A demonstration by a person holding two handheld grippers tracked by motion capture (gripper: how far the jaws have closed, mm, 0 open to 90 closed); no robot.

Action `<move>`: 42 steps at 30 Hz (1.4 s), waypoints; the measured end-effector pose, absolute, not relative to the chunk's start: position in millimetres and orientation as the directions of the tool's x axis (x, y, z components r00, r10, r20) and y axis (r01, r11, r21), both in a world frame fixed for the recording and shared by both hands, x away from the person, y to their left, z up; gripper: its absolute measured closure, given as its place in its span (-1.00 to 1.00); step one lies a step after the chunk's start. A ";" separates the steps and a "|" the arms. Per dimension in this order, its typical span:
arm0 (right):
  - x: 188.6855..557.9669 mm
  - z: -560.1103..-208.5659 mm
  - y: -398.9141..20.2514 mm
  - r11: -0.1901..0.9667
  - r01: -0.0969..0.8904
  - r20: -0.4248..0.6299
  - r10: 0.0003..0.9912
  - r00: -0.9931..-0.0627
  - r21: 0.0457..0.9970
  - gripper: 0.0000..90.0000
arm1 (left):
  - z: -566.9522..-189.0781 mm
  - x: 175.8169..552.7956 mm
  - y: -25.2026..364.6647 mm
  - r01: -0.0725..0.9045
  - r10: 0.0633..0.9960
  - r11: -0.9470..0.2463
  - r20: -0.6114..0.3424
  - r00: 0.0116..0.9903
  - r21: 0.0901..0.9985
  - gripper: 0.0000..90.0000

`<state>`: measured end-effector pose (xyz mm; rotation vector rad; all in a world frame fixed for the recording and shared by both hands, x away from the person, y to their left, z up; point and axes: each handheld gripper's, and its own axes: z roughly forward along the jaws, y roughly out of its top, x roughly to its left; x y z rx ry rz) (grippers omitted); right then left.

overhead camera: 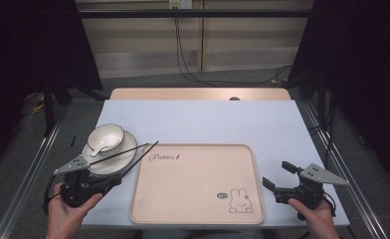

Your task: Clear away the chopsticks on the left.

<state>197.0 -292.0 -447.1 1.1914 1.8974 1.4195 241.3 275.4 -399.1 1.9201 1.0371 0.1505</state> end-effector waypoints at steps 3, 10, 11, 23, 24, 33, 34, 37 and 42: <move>197.0 -447.0 -291.9 0.081 0.352 0.116 0.855 -0.505 0.933 -0.86 | -397.0 237.6 267.8 0.610 0.722 -0.204 -0.304 0.622 0.766 0.91; 196.1 -446.4 -290.7 0.085 0.343 0.113 0.849 -0.517 0.935 -0.86 | -398.6 234.6 238.8 0.624 0.753 -0.153 -0.319 0.576 0.766 0.91; 196.0 -446.4 -290.5 0.085 0.342 0.112 0.848 -0.517 0.936 -0.86 | -399.4 236.3 236.4 0.628 0.756 -0.152 -0.319 0.571 0.763 0.91; 196.1 -446.4 -289.9 0.082 0.345 0.116 0.848 -0.518 0.935 -0.87 | -421.4 245.1 216.6 0.709 0.837 -0.097 -0.328 0.438 0.699 0.91; 196.3 -446.6 -290.1 0.091 0.344 0.109 0.848 -0.519 0.935 -0.87 | -421.4 245.1 216.6 0.709 0.837 -0.097 -0.328 0.438 0.699 0.91; 195.9 -445.1 -288.5 0.092 0.327 0.107 0.834 -0.541 0.940 -0.97 | -443.7 252.0 209.4 0.751 0.865 -0.089 -0.323 0.384 0.655 0.91; 196.1 -444.9 -288.6 0.096 0.321 0.098 0.836 -0.539 0.942 -0.97 | -443.7 252.0 209.4 0.751 0.865 -0.089 -0.323 0.384 0.655 0.91; 195.7 -444.7 -287.3 0.099 0.317 0.096 0.832 -0.546 0.943 -0.98 | -445.7 255.7 204.9 0.757 0.873 -0.095 -0.311 0.376 0.647 0.91; 196.1 -444.8 -287.3 0.097 0.324 0.102 0.832 -0.546 0.941 -0.98 | -450.2 258.5 200.2 0.774 0.879 -0.097 -0.312 0.362 0.626 0.90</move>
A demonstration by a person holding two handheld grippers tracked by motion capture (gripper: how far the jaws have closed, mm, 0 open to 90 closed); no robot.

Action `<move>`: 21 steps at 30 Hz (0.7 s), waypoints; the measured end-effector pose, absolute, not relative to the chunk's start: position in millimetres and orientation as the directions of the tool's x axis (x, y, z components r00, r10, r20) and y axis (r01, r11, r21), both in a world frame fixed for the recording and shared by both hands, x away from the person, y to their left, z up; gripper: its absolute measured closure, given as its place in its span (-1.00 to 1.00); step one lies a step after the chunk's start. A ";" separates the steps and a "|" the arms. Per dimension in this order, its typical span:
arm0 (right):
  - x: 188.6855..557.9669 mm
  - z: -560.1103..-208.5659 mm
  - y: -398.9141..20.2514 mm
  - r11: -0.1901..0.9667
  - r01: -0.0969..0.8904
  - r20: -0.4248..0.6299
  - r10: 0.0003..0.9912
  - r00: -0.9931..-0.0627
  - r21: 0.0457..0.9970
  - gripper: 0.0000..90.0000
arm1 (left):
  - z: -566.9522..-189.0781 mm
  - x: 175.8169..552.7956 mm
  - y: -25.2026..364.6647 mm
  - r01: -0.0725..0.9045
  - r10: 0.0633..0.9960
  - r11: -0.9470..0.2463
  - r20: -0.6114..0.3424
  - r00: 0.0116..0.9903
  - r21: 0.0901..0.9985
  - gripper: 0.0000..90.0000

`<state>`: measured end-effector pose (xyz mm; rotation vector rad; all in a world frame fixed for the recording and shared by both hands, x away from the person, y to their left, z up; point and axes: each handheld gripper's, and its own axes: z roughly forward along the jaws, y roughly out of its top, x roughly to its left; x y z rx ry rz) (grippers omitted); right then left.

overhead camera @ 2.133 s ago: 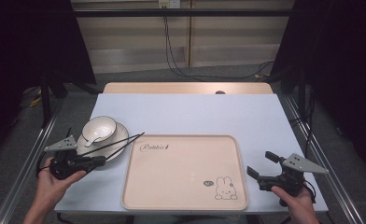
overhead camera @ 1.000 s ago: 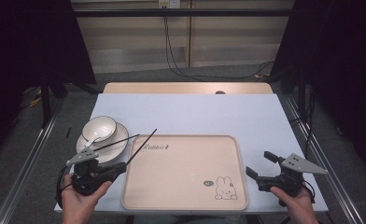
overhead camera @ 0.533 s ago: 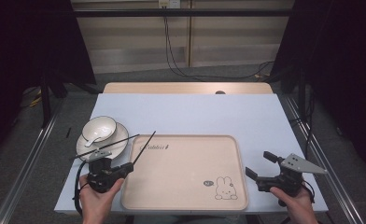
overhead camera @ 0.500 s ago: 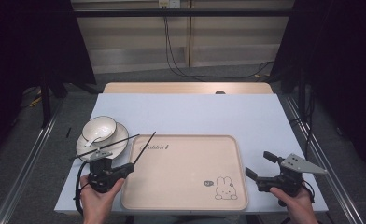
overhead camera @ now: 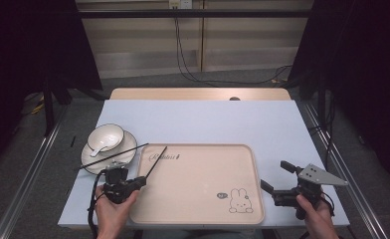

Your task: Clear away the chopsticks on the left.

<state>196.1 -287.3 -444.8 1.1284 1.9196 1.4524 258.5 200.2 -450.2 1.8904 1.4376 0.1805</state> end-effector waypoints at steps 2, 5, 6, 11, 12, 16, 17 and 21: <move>196.0 -444.9 -287.5 0.098 0.324 0.103 0.829 -0.550 0.941 -0.98 | -451.7 258.8 198.0 0.777 0.879 -0.104 -0.308 0.364 0.621 0.90; 195.8 -445.2 -286.4 0.109 0.326 0.096 0.828 -0.553 0.939 -0.98 | -454.5 260.6 195.6 0.786 0.892 -0.104 -0.292 0.345 0.609 0.90; 196.0 -445.5 -286.1 0.113 0.325 0.091 0.829 -0.552 0.939 -0.98 | -455.1 261.1 195.7 0.788 0.893 -0.098 -0.295 0.339 0.608 0.90; 196.1 -445.5 -286.0 0.114 0.324 0.090 0.828 -0.553 0.939 -0.98 | -458.9 262.1 193.8 0.802 0.894 -0.093 -0.306 0.328 0.590 0.90; 196.1 -445.5 -286.0 0.114 0.324 0.090 0.828 -0.553 0.939 -0.98 | -458.9 262.1 193.8 0.802 0.894 -0.093 -0.306 0.328 0.590 0.89; 195.8 -445.6 -285.4 0.117 0.324 0.089 0.825 -0.558 0.939 -0.98 | -462.5 263.8 195.5 0.813 0.898 -0.087 -0.309 0.314 0.576 0.88; 196.0 -445.8 -285.4 0.122 0.326 0.088 0.823 -0.562 0.937 -0.98 | -463.4 263.7 195.1 0.817 0.899 -0.087 -0.308 0.311 0.570 0.88; 196.1 -446.1 -284.9 0.127 0.326 0.085 0.822 -0.563 0.937 -0.98 | -464.5 264.5 193.0 0.811 0.900 -0.096 -0.298 0.319 0.577 0.88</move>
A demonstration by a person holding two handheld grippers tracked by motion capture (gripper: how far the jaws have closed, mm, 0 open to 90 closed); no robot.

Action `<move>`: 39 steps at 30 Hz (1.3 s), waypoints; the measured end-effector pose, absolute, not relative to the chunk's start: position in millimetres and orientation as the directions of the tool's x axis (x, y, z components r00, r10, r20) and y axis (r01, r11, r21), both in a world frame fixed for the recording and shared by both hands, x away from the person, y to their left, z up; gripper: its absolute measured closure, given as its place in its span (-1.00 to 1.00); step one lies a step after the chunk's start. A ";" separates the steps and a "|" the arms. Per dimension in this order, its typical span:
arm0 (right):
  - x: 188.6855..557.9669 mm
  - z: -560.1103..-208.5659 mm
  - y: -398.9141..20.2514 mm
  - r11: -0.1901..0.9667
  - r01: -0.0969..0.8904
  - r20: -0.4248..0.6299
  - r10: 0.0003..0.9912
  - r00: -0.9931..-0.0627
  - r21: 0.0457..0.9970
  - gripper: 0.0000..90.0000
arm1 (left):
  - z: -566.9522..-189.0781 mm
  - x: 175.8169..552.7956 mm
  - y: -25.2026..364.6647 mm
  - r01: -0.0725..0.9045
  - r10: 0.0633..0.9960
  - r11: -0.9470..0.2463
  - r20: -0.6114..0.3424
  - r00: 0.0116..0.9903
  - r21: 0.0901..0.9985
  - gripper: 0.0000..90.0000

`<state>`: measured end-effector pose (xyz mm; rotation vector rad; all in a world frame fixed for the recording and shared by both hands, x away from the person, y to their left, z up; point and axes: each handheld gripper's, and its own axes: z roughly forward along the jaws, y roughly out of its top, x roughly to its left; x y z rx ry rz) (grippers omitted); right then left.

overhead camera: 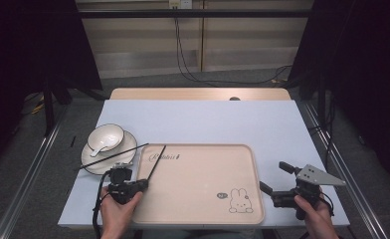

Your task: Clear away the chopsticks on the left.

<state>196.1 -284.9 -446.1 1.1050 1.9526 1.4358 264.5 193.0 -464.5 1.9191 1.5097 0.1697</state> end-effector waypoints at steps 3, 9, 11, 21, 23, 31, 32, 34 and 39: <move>196.4 -446.2 -285.1 0.127 0.326 0.085 0.821 -0.564 0.937 -0.98 | -464.9 264.4 193.2 0.811 0.899 -0.098 -0.298 0.321 0.577 0.87; 196.3 -446.3 -284.8 0.129 0.328 0.086 0.820 -0.566 0.936 -0.98 | -464.7 264.3 194.0 0.808 0.887 -0.116 -0.306 0.346 0.577 0.82; 196.2 -446.2 -284.5 0.125 0.329 0.091 0.817 -0.569 0.936 -0.98 | -464.4 263.8 192.8 0.794 0.878 -0.141 -0.296 0.376 0.591 0.70; 196.3 -446.2 -285.0 0.127 0.326 0.088 0.816 -0.571 0.937 -0.98 | -457.9 259.2 193.7 0.721 0.853 -0.168 -0.268 0.449 0.673 0.37; 195.9 -446.0 -284.8 0.122 0.326 0.092 0.817 -0.569 0.937 -0.98 | -456.2 258.3 195.4 0.712 0.847 -0.162 -0.274 0.456 0.683 0.25; 196.0 -446.1 -286.0 0.119 0.325 0.091 0.821 -0.564 0.938 -0.97 | -450.5 257.4 208.0 0.647 0.803 -0.186 -0.266 0.534 0.740 -0.19; 195.8 -445.9 -286.4 0.120 0.325 0.092 0.818 -0.568 0.938 -0.97 | -448.1 256.5 211.2 0.627 0.798 -0.195 -0.250 0.548 0.754 -0.33; 195.8 -445.8 -286.6 0.120 0.324 0.092 0.818 -0.568 0.938 -0.97 | -446.7 256.2 214.6 0.614 0.784 -0.200 -0.251 0.567 0.763 -0.38; 195.4 -445.4 -286.1 0.111 0.327 0.101 0.818 -0.566 0.938 -0.97 | -442.4 252.6 225.9 0.555 0.738 -0.247 -0.217 0.639 0.794 -0.63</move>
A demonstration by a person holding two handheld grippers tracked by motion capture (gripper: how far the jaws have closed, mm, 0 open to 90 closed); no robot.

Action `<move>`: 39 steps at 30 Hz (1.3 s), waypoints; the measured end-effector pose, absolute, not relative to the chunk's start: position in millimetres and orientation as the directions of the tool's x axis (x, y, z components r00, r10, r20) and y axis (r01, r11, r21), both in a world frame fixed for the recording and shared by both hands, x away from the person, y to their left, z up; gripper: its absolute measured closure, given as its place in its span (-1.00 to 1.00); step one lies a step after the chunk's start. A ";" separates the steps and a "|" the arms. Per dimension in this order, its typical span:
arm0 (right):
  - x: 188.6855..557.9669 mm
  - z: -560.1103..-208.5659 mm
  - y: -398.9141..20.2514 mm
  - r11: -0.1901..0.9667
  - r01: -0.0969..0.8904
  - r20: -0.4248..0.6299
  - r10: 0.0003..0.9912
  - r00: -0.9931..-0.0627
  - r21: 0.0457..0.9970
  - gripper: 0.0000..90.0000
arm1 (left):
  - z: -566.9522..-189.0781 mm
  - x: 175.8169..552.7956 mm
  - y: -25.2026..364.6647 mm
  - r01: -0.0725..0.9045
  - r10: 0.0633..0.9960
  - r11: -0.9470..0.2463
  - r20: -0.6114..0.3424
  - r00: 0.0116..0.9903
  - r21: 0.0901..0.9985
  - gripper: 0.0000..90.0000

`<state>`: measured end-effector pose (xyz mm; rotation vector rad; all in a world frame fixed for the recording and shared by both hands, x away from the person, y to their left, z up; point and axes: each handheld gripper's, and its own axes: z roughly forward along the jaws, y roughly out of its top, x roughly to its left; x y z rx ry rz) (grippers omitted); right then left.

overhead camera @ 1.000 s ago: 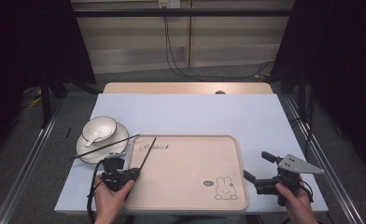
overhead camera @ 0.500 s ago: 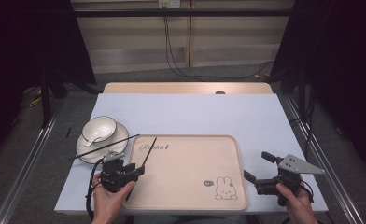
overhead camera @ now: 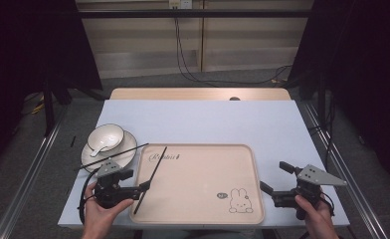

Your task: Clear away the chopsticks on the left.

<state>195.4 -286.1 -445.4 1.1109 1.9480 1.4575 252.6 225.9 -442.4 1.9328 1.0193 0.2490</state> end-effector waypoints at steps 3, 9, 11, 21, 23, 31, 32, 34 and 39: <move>195.5 -445.6 -285.9 0.118 0.322 0.093 0.816 -0.570 0.940 -0.97 | -439.5 248.8 237.3 0.498 0.712 -0.268 -0.178 0.679 0.825 -0.73; 195.6 -445.7 -285.5 0.116 0.322 0.093 0.818 -0.568 0.939 -0.97 | -435.2 244.1 259.6 0.451 0.689 -0.263 -0.161 0.706 0.853 -0.89; 195.6 -445.7 -285.4 0.118 0.325 0.095 0.815 -0.571 0.938 -0.97 | -434.8 242.7 268.3 0.445 0.670 -0.274 -0.163 0.724 0.852 -0.89; 196.3 -445.9 -285.2 0.120 0.325 0.093 0.817 -0.569 0.938 -0.97 | -437.3 245.2 312.3 0.439 0.661 -0.241 -0.185 0.728 0.866 -0.95; 196.5 -446.0 -285.1 0.120 0.325 0.093 0.816 -0.570 0.938 -0.97 | -437.9 248.4 319.7 0.447 0.661 -0.241 -0.191 0.726 0.861 -0.95; 196.9 -446.3 -284.8 0.122 0.328 0.093 0.817 -0.569 0.937 -0.97 | -437.4 268.5 342.4 0.442 0.659 -0.280 -0.164 0.734 0.852 -0.85; 196.9 -446.3 -284.6 0.121 0.328 0.094 0.817 -0.570 0.937 -0.97 | -437.3 271.4 344.1 0.445 0.659 -0.286 -0.163 0.734 0.849 -0.85; 197.0 -446.4 -284.8 0.124 0.328 0.090 0.818 -0.568 0.937 -0.97 | -437.6 274.7 345.6 0.444 0.652 -0.300 -0.158 0.742 0.844 -0.79; 197.0 -446.3 -285.4 0.122 0.327 0.091 0.819 -0.566 0.937 -0.97 | -438.1 293.9 355.7 0.464 0.653 -0.307 -0.171 0.738 0.831 -0.79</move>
